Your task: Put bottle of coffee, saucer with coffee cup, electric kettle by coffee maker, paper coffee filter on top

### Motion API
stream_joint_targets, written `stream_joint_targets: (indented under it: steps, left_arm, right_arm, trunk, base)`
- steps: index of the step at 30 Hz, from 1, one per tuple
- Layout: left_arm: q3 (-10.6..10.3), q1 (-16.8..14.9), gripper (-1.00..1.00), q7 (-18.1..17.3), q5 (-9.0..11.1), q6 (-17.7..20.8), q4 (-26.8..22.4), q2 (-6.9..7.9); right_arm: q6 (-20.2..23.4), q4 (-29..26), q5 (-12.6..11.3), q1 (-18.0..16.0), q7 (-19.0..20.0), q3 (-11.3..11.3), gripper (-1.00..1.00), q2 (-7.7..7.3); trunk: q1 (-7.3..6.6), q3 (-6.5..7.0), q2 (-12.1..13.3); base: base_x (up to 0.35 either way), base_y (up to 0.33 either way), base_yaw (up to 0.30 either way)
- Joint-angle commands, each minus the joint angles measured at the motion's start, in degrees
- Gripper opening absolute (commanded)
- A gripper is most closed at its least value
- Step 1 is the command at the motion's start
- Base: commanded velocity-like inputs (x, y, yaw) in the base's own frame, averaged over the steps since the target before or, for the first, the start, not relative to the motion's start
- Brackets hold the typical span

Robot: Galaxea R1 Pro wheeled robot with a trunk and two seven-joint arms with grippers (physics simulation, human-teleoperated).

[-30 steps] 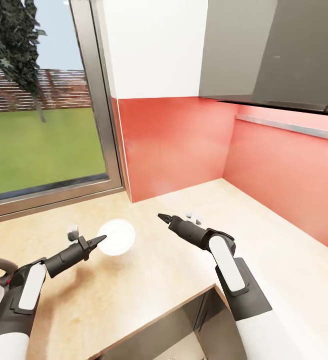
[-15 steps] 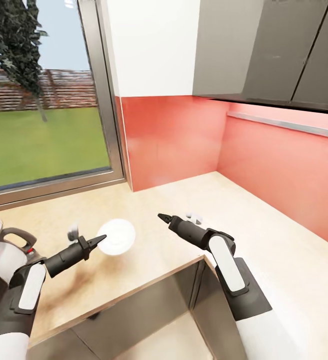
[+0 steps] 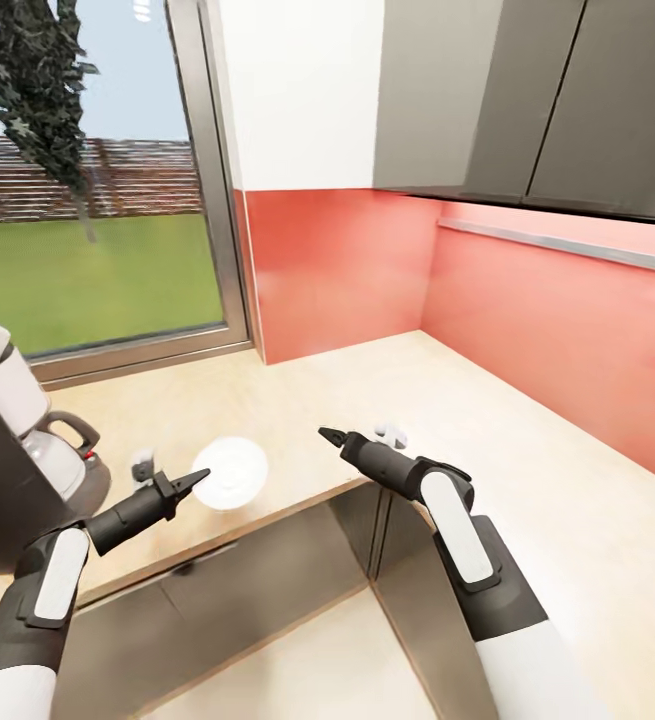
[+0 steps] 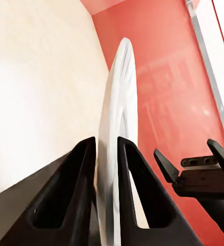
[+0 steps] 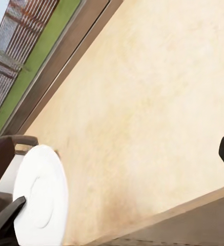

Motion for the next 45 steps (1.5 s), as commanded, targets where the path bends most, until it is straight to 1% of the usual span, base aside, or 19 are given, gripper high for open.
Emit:
stream_joint_targets:
  steps: [1,12,16,22,26,27,29,30,31,32,33,35,36,38,39,41,42,43,45]
  left_arm:
    - [0.1,-0.1,-1.0,-0.3,-0.2,0.2,0.0,0.02]
    - [0.1,-0.1,-1.0,-0.3,-0.2,0.2,0.2,0.07]
    - [0.1,-0.1,-1.0,-0.3,-0.2,0.3,0.3,0.33]
    - [0.2,-0.1,-1.0,-0.3,-0.2,0.3,0.3,0.52]
    - [0.2,-0.1,-1.0,-0.3,-0.2,0.4,0.3,0.56]
    - [0.1,-0.1,-1.0,-0.3,-0.2,0.3,0.4,0.58]
    - [0.1,-0.1,-1.0,-0.4,-0.2,0.3,0.3,0.63]
    - [1.3,-0.1,-1.0,-0.4,-0.1,0.3,0.3,0.55]
    - [2.3,-0.3,-1.0,-0.4,-0.1,0.3,0.3,0.45]
    - [4.8,-0.8,-1.0,-0.3,-0.2,0.2,0.3,0.18]
    - [5.6,-0.9,-1.0,-0.2,-0.2,0.1,0.3,0.1]
    - [6.7,-1.3,-1.0,0.0,-0.3,0.1,0.3,0.01]
    - [7.3,-2.1,-1.0,0.3,-0.3,0.0,0.3,-0.02]
    - [8.5,-3.1,-1.0,1.2,-0.3,-0.8,0.3,-0.11]
    - [9.0,-3.4,-1.0,1.9,-0.3,-1.8,0.3,-0.15]
    - [9.7,-4.1,-1.0,4.2,-0.1,-5.5,0.3,-0.23]
    - [10.0,-4.6,-1.0,5.5,0.0,-7.3,0.3,-0.55]
    - [10.3,-4.8,-1.0,6.4,0.4,-8.1,0.3,-1.06]
    - [11.3,-5.0,-1.0,9.1,1.7,-9.1,0.3,-2.83]
  right_arm:
    - [0.1,-0.1,-0.6,-0.1,-0.6,0.0,1.0,0.0]
    - [0.1,-2.1,-0.6,-0.1,-0.4,0.2,1.0,-0.03]
    - [0.1,-4.5,-0.6,-0.1,-0.5,0.3,1.0,-0.03]
    - [0.1,-4.9,-0.6,-0.1,-0.5,0.2,1.0,-0.03]
    - [0.1,-5.1,-0.6,-0.1,-0.5,0.1,1.0,-0.05]
    - [0.1,-5.2,-0.6,-0.1,-0.5,0.0,1.0,-0.23]
    - [0.1,-5.2,-0.6,-0.1,-0.5,0.0,1.0,-1.1]
    - [0.2,-5.2,-0.6,-0.1,-0.5,0.0,1.0,-1.53]
    - [0.2,-5.2,-0.6,-0.1,-0.6,-0.1,1.0,-1.59]
    - [0.2,-5.2,-0.6,-0.1,-0.6,-0.2,1.0,-1.77]
    - [0.2,-5.2,-0.6,-0.1,-0.7,-0.4,1.0,-1.97]
    - [0.2,-5.2,-0.6,-0.1,-0.7,-1.2,1.0,-2.28]
    - [0.2,-5.2,-0.6,-0.1,-0.7,-1.8,1.0,-2.38]
    - [0.2,-5.3,-0.6,-0.1,-0.7,-2.3,1.0,-2.45]
    - [0.2,-5.6,-0.4,-0.1,-0.7,-2.4,1.0,-2.44]
    - [0.2,-6.3,0.6,-0.1,-0.8,-2.5,1.0,-2.42]
    - [0.2,-6.6,1.5,-0.1,-0.8,-2.5,1.0,-2.39]
    - [0.2,-6.6,2.1,-0.1,-0.9,-2.5,1.0,-2.36]
    - [0.2,-6.7,3.2,-0.1,-1.1,-2.5,1.0,-2.34]
  trunk:
    - [0.0,-0.13,-0.1]
    - [0.0,-0.13,-0.1]
    - [0.0,-0.13,-0.1]
    - [0.0,-0.13,-0.1]
    - [0.0,-0.13,-0.1]
    - [0.0,-0.13,-0.1]
    - [0.0,-0.13,-0.1]
    - [0.0,-0.13,-0.1]
    - [0.0,-0.13,-0.1]
    - [0.0,-0.13,-0.1]
    - [0.0,-0.13,-0.1]
    - [0.0,-0.13,-0.1]
    - [0.0,-0.13,-0.1]
    - [0.0,-0.13,-0.1]
    - [0.0,-0.13,-0.1]
    - [0.0,-0.13,-0.1]
    - [0.0,-0.13,-0.1]
    - [0.0,-0.13,-0.1]
    - [0.0,-0.13,-0.1]
  base:
    - [-0.343,-0.001,0.0]
    - [-0.343,0.0,0.0]
    - [-0.343,0.0,0.0]
    - [-0.331,0.0,0.0]
    - [-0.119,0.0,0.0]
    - [-0.013,0.0,0.0]
    - [-0.005,0.0,0.0]
    - [0.0,0.0,0.0]
    - [0.0,0.0,0.0]
    - [0.0,0.0,0.0]
    - [0.0,0.0,0.0]
    - [0.0,0.0,0.0]
    - [0.0,0.0,0.0]
    - [0.0,0.0,0.0]
    - [0.0,0.0,0.0]
    - [0.0,0.0,0.0]
    - [0.0,0.0,0.0]
    - [0.0,0.0,0.0]
    - [0.0,0.0,0.0]
